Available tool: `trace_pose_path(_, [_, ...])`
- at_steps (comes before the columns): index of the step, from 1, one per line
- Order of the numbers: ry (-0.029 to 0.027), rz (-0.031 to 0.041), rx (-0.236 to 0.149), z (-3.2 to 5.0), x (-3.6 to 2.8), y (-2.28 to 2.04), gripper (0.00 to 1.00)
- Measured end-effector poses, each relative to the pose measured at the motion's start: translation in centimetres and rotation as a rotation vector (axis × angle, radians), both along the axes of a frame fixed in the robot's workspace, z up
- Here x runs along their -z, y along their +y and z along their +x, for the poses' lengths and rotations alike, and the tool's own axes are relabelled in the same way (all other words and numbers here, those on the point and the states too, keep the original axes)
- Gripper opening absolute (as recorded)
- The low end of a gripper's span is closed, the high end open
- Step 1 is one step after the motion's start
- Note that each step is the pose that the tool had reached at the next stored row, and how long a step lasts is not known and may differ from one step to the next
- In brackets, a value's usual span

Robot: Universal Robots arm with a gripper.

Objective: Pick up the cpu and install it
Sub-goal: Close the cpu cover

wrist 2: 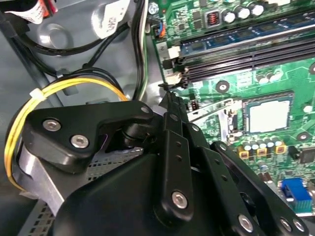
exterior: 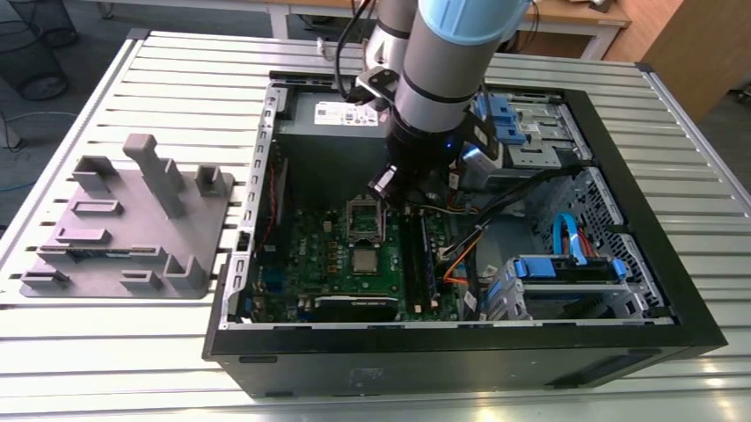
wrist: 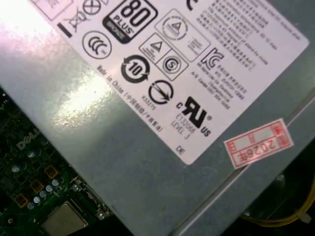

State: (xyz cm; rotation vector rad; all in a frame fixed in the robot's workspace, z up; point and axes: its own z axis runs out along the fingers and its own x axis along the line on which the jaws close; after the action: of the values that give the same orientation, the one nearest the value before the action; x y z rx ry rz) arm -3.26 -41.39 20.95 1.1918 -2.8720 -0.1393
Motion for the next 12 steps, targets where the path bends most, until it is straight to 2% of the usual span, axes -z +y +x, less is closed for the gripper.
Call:
trace_pose_path(4, [-0.0001, 0.0005, 0.007, -0.07, 0.24, 0.32, 0.11])
trace_pose_path(12, [0.0, -0.0004, 0.008, -0.57, 0.37, 0.32, 0.11])
